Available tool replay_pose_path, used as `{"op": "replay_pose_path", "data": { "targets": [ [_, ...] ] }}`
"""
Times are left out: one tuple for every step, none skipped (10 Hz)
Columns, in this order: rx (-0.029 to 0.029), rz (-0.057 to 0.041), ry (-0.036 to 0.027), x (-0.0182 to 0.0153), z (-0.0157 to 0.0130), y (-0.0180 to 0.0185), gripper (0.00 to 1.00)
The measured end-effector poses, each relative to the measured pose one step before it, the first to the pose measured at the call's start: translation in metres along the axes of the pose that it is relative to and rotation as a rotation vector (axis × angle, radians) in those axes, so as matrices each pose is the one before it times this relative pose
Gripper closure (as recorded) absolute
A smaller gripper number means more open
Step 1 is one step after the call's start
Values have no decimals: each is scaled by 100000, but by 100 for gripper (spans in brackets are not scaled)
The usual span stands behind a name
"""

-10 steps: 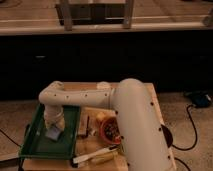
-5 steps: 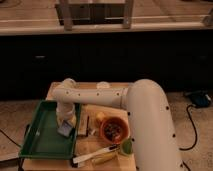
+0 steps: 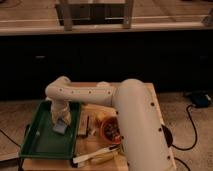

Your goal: Wipe tray with sponge

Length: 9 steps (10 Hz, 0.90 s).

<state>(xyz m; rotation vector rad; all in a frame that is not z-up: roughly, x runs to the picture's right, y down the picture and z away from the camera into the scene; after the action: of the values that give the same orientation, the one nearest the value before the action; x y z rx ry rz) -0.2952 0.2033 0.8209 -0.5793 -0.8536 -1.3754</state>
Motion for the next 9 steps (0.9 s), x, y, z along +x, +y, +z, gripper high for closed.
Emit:
{"op": "replay_pose_path", "data": {
  "targets": [
    [-266, -2295, -1442, -732, 288, -1043, 100],
    [-162, -1814, -1470, -855, 238, -658, 100],
    [-151, -1007, -992, -667, 155, -183, 100],
    [-409, -330, -939, -794, 85, 320, 100],
    [-535, 754, -246, -529, -144, 895, 100],
    [-496, 1219, 156, -252, -209, 1094, 100],
    [-8, 1731, 777, -115, -365, 1520, 100],
    [-173, 3445, 1765, 324, -576, 2465, 100],
    [-11, 2451, 1281, 887, -264, 1361, 100]
  ]
}}
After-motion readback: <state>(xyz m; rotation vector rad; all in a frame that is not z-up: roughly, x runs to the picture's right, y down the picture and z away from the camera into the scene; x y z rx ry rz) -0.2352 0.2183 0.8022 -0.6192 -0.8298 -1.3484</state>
